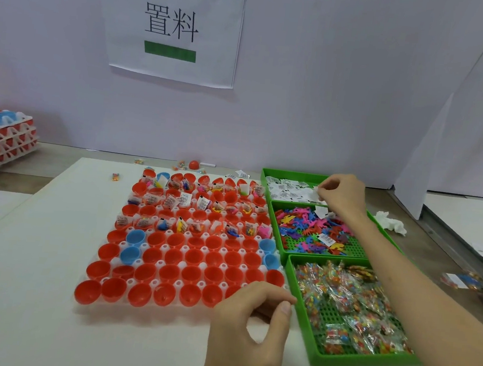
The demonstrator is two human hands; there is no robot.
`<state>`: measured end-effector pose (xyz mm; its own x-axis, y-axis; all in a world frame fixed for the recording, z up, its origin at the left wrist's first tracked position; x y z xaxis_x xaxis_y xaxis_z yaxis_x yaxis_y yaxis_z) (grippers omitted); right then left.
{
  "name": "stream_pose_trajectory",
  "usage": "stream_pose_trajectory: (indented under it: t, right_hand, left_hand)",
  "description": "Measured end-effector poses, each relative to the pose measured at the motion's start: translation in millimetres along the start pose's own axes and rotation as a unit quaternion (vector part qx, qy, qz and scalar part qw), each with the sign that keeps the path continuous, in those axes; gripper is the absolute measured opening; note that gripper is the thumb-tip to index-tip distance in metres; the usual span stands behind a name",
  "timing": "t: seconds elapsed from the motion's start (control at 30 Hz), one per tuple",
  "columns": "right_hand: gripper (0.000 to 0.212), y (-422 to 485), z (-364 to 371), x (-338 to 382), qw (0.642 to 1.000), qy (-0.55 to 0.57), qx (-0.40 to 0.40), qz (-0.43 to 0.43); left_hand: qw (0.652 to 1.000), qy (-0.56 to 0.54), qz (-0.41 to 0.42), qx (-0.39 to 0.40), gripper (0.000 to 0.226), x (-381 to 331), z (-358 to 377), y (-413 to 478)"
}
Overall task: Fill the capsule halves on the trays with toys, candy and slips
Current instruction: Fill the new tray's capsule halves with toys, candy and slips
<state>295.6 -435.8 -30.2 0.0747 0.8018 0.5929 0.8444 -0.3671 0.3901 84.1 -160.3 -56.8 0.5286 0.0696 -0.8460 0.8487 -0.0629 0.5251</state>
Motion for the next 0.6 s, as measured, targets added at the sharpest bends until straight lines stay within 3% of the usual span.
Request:
stream_pose_trajectory:
  t: [0.23,0.43,0.6]
  right_hand:
    - [0.012,-45.2,-36.9,15.4,0.996,0.074,0.004,-0.054]
    - [0.006,-104.8,-46.4,26.0,0.986,0.133,0.065,-0.081]
    - [0.005,-119.4,-59.2,23.6,0.969,0.228,0.051,-0.085]
  left_hand:
    - [0.987,0.091,0.13,0.035,0.015,-15.9,14.7,4.0]
    - [0.977,0.138,0.131,0.096,0.018,-9.3,27.3,4.9]
    - [0.924,0.302,0.129,0.195,0.013,-15.6,61.4,15.0]
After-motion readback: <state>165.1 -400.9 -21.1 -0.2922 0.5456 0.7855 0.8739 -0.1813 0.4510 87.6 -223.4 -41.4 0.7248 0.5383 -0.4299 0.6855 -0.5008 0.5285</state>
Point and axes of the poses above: each hand's wrist, its own y-axis towards the middle knuckle, its own z-axis out of the palm, x = y × z, the point moved 8 cm from there along y, towards the middle knuckle, and after that the axes turned 1 degree about -x, right-handed, at the moved point
